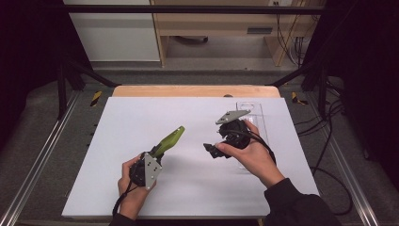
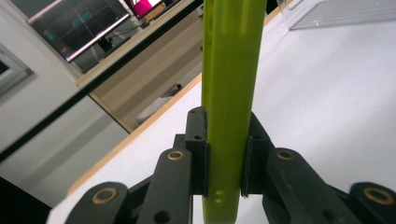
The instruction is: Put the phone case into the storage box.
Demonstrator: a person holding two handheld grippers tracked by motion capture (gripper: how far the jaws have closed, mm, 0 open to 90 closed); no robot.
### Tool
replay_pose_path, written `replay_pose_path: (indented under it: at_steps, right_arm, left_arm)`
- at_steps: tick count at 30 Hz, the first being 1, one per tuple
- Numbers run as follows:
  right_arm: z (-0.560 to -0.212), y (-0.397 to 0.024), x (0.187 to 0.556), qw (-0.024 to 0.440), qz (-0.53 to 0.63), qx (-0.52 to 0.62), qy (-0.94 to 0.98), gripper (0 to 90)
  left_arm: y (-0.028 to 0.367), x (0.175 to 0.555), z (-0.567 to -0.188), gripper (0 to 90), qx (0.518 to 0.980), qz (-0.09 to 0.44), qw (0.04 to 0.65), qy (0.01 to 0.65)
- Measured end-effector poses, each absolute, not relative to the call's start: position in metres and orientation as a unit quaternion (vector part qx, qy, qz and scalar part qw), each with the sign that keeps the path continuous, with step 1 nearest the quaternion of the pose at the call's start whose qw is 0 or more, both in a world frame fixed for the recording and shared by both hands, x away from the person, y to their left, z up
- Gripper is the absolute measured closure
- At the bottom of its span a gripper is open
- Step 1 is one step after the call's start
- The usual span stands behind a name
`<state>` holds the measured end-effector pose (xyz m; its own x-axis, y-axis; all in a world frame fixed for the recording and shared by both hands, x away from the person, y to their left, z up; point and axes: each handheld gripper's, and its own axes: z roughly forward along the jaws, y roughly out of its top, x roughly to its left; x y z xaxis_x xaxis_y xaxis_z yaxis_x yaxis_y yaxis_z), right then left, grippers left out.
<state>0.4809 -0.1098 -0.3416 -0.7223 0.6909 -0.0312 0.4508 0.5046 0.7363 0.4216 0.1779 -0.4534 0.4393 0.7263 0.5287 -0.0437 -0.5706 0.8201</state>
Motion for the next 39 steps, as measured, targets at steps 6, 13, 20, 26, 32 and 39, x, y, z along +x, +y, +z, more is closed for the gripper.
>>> replay_pose_path:
  at_steps: [6,13,20,26,32,39]
  right_arm:
    - [-0.353,-0.113,0.475,0.170,0.395,0.344,0.835,7.5]
    - [-0.369,-0.119,0.471,0.166,0.434,0.369,0.805,7.5]
    - [-0.375,-0.115,0.469,0.188,0.484,0.368,0.771,6.4]
    - [-0.381,-0.106,0.466,0.198,0.493,0.359,0.767,6.3]
    - [-0.381,-0.100,0.464,0.204,0.500,0.345,0.767,6.0]
    - [-0.381,-0.096,0.459,0.210,0.504,0.338,0.767,6.0]
  left_arm:
    - [0.183,0.422,-0.447,76.7,0.734,0.449,0.437,0.262]
    - [0.192,0.425,-0.446,76.7,0.725,0.425,0.456,0.292]
    - [0.209,0.430,-0.447,76.7,0.709,0.404,0.468,0.340]
    - [0.217,0.430,-0.446,76.7,0.700,0.391,0.480,0.357]
    - [0.220,0.433,-0.445,76.7,0.695,0.360,0.497,0.375]
    - [0.218,0.433,-0.443,76.7,0.693,0.310,0.524,0.387]
